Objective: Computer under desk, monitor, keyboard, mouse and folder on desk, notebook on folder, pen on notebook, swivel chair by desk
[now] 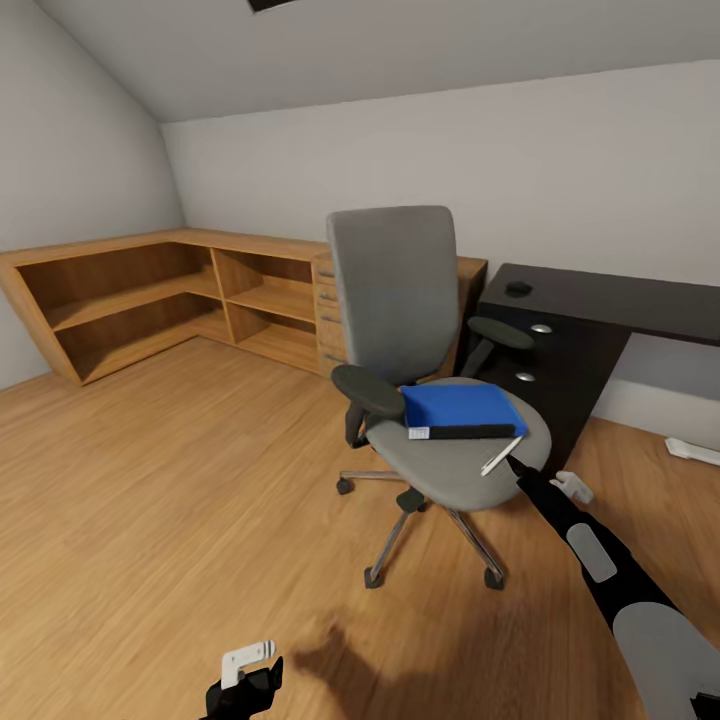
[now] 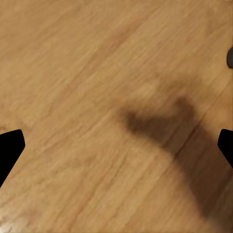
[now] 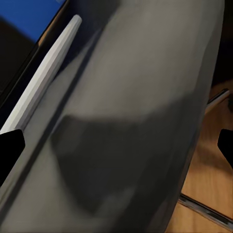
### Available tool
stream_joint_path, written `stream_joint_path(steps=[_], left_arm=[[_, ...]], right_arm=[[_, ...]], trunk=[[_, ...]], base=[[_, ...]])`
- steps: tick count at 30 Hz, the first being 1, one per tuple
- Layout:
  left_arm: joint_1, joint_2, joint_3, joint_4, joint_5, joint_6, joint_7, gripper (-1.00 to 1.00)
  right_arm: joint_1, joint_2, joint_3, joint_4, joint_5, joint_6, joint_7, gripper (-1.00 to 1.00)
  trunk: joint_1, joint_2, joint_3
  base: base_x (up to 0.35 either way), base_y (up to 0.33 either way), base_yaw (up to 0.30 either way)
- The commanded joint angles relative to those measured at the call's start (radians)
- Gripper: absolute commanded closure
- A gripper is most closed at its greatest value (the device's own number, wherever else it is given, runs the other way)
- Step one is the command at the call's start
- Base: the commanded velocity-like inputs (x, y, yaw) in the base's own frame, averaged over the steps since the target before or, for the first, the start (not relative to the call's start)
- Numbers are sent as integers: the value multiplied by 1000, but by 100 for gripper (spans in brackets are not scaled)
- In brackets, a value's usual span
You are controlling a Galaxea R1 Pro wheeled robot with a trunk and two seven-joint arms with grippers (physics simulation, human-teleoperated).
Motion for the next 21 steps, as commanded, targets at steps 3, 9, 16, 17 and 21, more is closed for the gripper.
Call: stream_joint_path(steps=[3, 9, 16, 17, 21], left_arm=[[0, 0, 1, 0, 7, -3, 1, -100], [0, 0, 1, 0, 7, -3, 1, -100], [0, -1, 1, 0, 7, -3, 1, -100], [0, -1, 1, 0, 7, -3, 1, -100], [0, -1, 1, 0, 7, -3, 2, -100]], right_arm=[[0, 2, -3, 71, -4, 8, 3, -100], [0, 1, -3, 71, -3, 8, 3, -100], [0, 1, -3, 71, -3, 8, 3, -100], [0, 1, -3, 71, -3, 8, 3, -100], [0, 1, -3, 71, -3, 8, 3, -100]], trunk=[[0, 0, -1], [0, 0, -1], [0, 0, -1], [0, 0, -1], [0, 0, -1]], base=[[5, 0, 88], [1, 0, 187], [0, 0, 218], [0, 0, 220], [0, 0, 220]])
